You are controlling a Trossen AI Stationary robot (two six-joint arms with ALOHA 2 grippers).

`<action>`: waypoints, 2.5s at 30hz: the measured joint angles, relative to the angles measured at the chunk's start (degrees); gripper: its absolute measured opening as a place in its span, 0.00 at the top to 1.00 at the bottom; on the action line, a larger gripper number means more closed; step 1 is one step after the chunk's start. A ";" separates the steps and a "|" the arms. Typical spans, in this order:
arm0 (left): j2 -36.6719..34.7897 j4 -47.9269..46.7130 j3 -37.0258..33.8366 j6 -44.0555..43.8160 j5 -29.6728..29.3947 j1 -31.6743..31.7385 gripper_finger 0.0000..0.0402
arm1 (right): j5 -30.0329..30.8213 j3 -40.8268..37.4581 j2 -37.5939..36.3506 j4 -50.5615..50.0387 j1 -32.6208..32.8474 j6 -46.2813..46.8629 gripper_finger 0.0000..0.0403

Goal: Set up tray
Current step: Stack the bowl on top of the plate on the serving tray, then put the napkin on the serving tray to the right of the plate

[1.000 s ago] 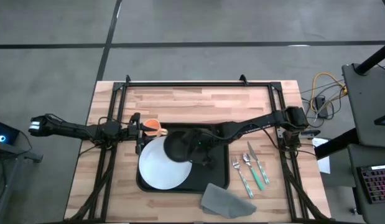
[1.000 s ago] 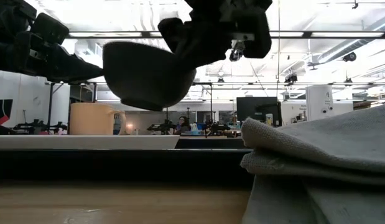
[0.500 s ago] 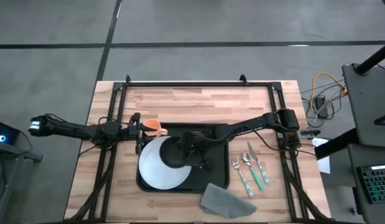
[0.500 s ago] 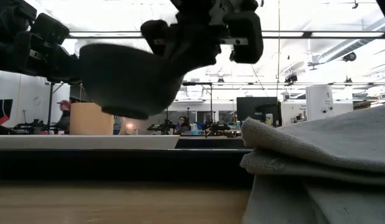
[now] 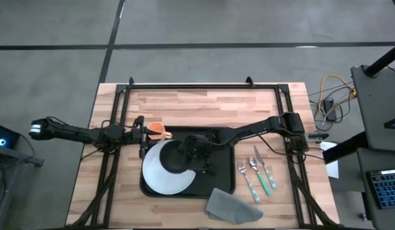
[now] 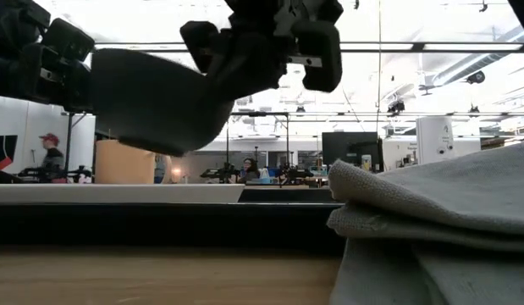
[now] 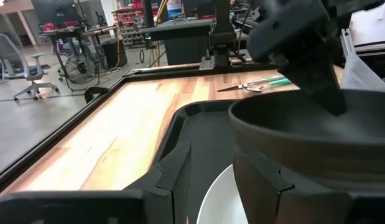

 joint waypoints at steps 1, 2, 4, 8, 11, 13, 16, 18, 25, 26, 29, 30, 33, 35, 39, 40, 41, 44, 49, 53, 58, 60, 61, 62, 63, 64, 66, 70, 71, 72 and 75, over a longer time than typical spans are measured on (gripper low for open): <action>0.03 0.00 0.04 -0.01 0.01 0.01 0.75 | 0.00 0.20 0.10 -0.63 0.00 -0.08 0.98; 0.12 0.00 0.04 -0.02 0.00 0.00 0.75 | 0.00 0.36 0.11 -0.75 0.00 -0.09 0.98; 0.15 0.00 0.02 0.00 0.00 0.00 0.75 | 0.00 0.93 0.52 1.07 0.00 -0.43 0.98; 0.40 0.00 0.00 0.00 0.02 0.00 0.75 | -0.03 2.95 3.14 0.70 0.00 -1.30 0.98; 0.70 0.02 0.00 -0.02 0.03 0.00 0.75 | -0.02 7.02 6.79 -2.49 0.00 -1.77 0.98; 0.77 0.00 0.00 0.00 0.01 0.00 0.75 | -0.02 10.72 8.73 -5.26 -0.02 -2.54 0.98; 0.92 0.00 0.00 0.00 0.02 0.00 0.75 | -0.07 16.13 11.71 -11.49 -0.02 -3.52 0.98; 1.21 0.00 0.00 -0.01 0.02 0.00 0.75 | -0.28 19.07 13.70 -14.64 -0.02 -3.66 0.98; 1.27 -0.31 0.00 -0.02 0.00 0.00 0.75 | -4.14 25.96 18.73 -19.99 0.00 -5.17 0.98; 1.27 -0.31 0.00 -0.02 0.02 0.00 0.75 | -4.20 26.38 19.06 -20.35 0.00 -5.30 0.98; 1.28 -0.33 0.00 -0.01 0.02 0.01 0.75 | -4.14 27.02 19.39 -20.48 -0.04 -5.23 0.98; 1.31 -0.33 0.00 0.00 0.02 0.00 0.75 | -4.15 26.98 19.41 -20.50 -0.09 -5.31 0.98; 1.27 -0.37 0.00 -0.02 0.02 0.00 0.75 | -4.04 26.94 19.43 -20.46 -0.07 -5.37 0.98; 1.29 -0.39 0.00 -0.01 0.02 0.00 0.75 | -4.05 26.88 19.43 -20.43 -0.07 -5.37 0.98; 1.29 -0.39 0.00 0.00 0.02 0.00 0.75 | -4.07 26.83 19.43 -20.07 -0.13 -5.37 0.98; 1.29 -0.39 0.00 0.00 0.02 0.00 0.75 | -4.04 26.83 19.43 -20.04 -0.13 -5.36 0.98; 1.29 -0.39 0.00 -0.01 0.02 0.00 0.75 | -4.05 26.83 19.43 -20.04 -0.13 -5.31 0.98; 1.29 -0.40 0.00 0.00 0.02 0.00 0.75 | -4.04 26.83 19.43 -20.02 -0.13 -5.21 0.98; 1.29 -0.40 0.00 -0.01 0.02 0.01 0.75 | -4.04 26.81 19.43 -19.98 -0.13 -4.81 0.98; 1.29 -0.41 0.00 -0.01 0.02 0.02 0.75 | -4.02 26.82 19.43 -19.84 -0.13 -3.66 0.95; 1.29 -0.39 0.00 -0.01 0.01 0.02 0.75 | -3.89 26.85 19.43 -19.83 -0.17 -3.60 0.88; 1.29 -0.39 0.00 0.00 0.00 0.00 0.75 | -3.90 26.87 19.43 -19.80 -0.17 -3.57 0.84; 1.29 -0.41 0.00 -0.01 0.01 0.01 0.75 | -3.91 26.87 19.43 -19.78 -0.17 -3.59 0.82; 1.29 -0.39 0.00 0.00 0.02 0.00 0.75 | -3.91 26.87 19.43 -19.74 -0.17 -3.53 0.80; 1.27 -0.40 0.00 -0.16 0.02 0.02 0.75 | -3.91 26.90 19.43 -19.63 -0.17 -3.34 0.78; 1.27 -0.40 0.00 -1.02 0.02 0.01 0.75 | -3.91 27.10 19.43 -19.63 -0.17 -3.04 0.76; 1.27 -0.42 -0.01 -5.35 0.02 0.00 0.75 | -3.91 27.74 19.43 -19.60 -0.17 -2.09 0.73; 1.27 -0.72 -0.02 -8.13 0.84 0.00 0.75 | -3.91 29.35 19.41 -20.10 -0.26 -0.76 0.66; 1.27 -0.70 -0.02 -8.10 1.89 0.00 0.75 | -3.91 29.65 19.41 -20.27 -0.28 -0.60 0.64; 1.27 -0.70 -0.02 -7.81 3.14 0.00 0.75 | -3.91 29.85 19.39 -20.28 -0.31 -0.59 0.63; 1.18 -0.45 0.12 -7.13 7.20 0.00 0.75 | -3.92 30.56 19.37 -21.17 -0.33 -0.54 0.60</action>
